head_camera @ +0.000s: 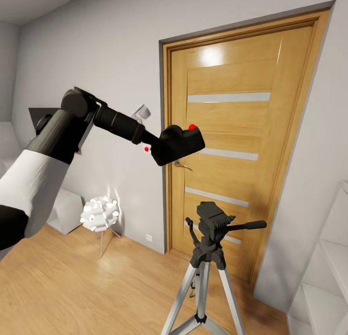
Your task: Attach the digital camera to the camera tripod in the bedroom.
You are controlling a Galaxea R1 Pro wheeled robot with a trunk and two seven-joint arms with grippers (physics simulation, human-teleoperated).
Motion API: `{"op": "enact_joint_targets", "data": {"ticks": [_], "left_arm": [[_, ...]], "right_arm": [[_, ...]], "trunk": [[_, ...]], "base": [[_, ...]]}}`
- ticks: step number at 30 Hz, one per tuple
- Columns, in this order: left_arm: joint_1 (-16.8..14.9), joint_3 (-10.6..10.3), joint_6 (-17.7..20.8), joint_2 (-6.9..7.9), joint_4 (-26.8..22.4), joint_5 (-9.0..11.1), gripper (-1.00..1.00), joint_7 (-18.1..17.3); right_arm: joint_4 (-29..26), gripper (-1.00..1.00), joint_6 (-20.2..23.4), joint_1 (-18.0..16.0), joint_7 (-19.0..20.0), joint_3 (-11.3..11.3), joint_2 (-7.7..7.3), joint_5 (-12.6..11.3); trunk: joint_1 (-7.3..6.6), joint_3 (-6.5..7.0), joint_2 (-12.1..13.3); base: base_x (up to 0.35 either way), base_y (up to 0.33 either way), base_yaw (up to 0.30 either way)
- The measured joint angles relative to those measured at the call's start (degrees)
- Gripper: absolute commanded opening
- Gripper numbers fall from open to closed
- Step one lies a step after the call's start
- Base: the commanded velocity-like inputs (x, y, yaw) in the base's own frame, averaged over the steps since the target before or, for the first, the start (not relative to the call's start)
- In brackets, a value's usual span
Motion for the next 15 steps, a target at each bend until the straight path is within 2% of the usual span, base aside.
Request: {"op": "enact_joint_targets", "data": {"ticks": [4, 6, 7, 10, 12, 15], "left_arm": [[0.0, 2.1, 0.0, -1.68, 4.5, 0.0, -1.0, 0.0], [0.0, 2.5, 0.0, -2.36, 5.7, 0.0, -1.0, 0.0], [0.0, 2.8, 0.0, -3.44, 6.9, 0.0, -1.0, 1.3], [-0.1, 3.1, 0.0, -4.84, 8.2, -0.1, -1.0, 4.8], [-0.1, 3.7, -0.1, -5.99, 9.9, -0.4, -1.0, 10.0], [-0.1, 3.9, 0.0, -6.15, 10.7, -0.1, -1.0, 10.8]], "right_arm": [[-5.6, 1.0, -1.3, 0.0, 0.1, 0.0, -0.32, 0.0], [-7.8, 1.0, -1.7, 0.0, 0.1, 0.1, -0.38, 0.0], [-10.2, 1.0, -1.9, 0.0, 0.1, 0.0, -0.41, 0.0], [-13.4, 1.0, -2.2, 0.0, 0.2, 0.0, -0.44, -0.1], [-16.8, 1.0, -2.5, 0.0, 0.2, -0.1, -0.46, -0.1], [-18.1, 1.0, -2.5, 0.0, 0.3, -0.1, -0.46, -0.2]], "trunk": [[0.0, 0.0, 0.0], [0.0, 0.0, 0.0], [0.0, 0.0, 0.0], [0.0, 0.0, 0.0], [0.0, 0.0, 0.0], [0.0, 0.0, 0.0]], "base": [[0.0, 0.0, 0.0], [0.0, 0.0, 0.0], [0.0, 0.0, 0.0], [0.0, 0.0, 0.0], [0.0, 0.0, 0.0], [0.0, 0.0, 0.0]]}}
